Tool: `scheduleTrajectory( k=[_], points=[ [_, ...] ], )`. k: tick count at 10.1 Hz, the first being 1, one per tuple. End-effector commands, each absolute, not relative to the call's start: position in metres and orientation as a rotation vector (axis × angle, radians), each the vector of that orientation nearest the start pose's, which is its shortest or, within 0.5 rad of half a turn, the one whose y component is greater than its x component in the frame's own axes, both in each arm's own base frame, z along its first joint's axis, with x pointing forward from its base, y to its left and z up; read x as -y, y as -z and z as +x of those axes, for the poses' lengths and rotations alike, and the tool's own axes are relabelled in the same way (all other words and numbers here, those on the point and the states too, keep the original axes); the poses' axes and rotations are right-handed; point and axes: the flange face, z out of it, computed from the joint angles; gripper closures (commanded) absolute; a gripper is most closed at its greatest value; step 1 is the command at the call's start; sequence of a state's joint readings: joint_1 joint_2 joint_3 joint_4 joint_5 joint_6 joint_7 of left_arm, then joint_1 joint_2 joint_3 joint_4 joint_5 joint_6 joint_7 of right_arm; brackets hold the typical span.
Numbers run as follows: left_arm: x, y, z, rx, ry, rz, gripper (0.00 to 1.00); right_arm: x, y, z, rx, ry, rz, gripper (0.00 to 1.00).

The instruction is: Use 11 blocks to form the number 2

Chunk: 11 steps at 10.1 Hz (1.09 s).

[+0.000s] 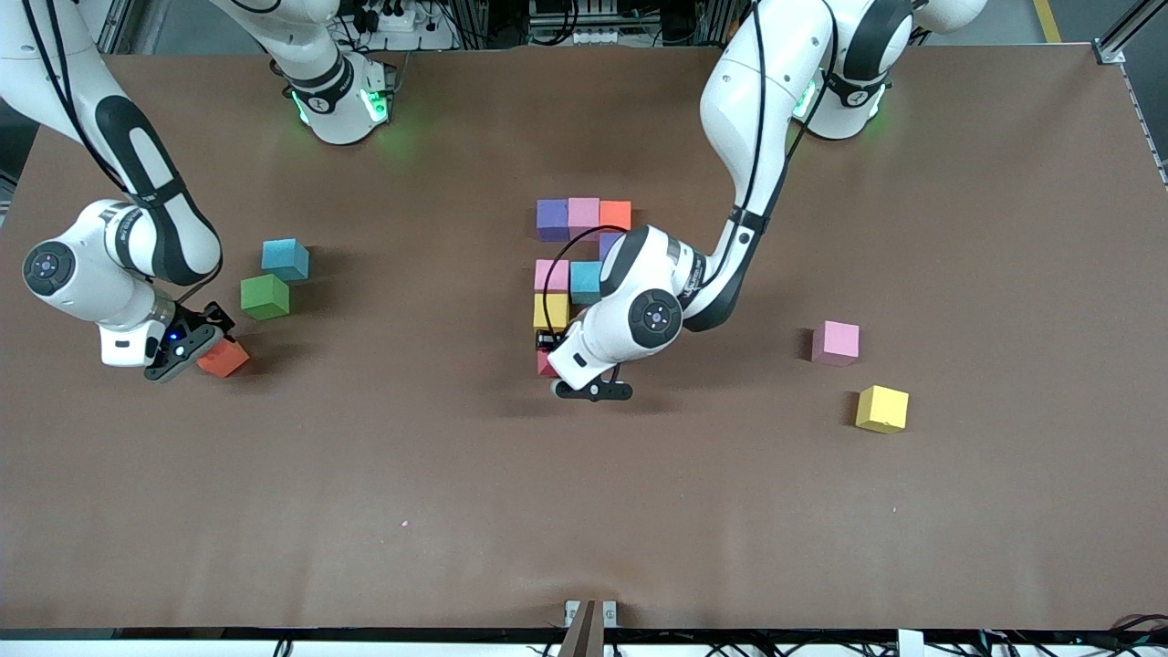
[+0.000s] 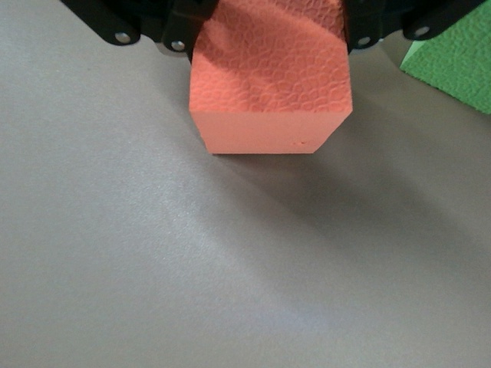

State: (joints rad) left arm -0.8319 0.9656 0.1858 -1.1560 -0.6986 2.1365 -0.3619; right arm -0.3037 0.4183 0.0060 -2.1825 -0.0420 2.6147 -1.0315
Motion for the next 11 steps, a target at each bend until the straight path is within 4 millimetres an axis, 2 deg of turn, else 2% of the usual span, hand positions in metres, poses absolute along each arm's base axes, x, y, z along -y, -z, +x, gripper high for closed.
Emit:
scheduleTrajectory(
  k=[1, 2, 3, 5, 11],
  points=[
    [0.530, -0.220, 0.574, 0.041, -0.299, -3.548, 0.68, 0.144, -0.216, 0.557, 1.274, 0.050, -2.921, 0.56],
    [0.531, -0.215, 0.573, 0.051, -0.306, -3.551, 0.68, 0.130, -0.221, 0.563, 1.310, 0.064, -2.911, 0.56],
    [0.531, -0.220, 0.572, 0.051, -0.303, -3.553, 0.68, 0.120, -0.221, 0.565, 1.321, 0.068, -2.903, 0.56],
    [0.534, -0.219, 0.570, 0.040, -0.308, -3.551, 0.68, 0.108, -0.221, 0.568, 1.343, 0.074, -2.890, 0.56],
    [0.535, -0.212, 0.567, 0.021, -0.314, -3.542, 0.68, 0.106, -0.217, 0.567, 1.350, 0.057, -2.877, 0.56]
  ],
)
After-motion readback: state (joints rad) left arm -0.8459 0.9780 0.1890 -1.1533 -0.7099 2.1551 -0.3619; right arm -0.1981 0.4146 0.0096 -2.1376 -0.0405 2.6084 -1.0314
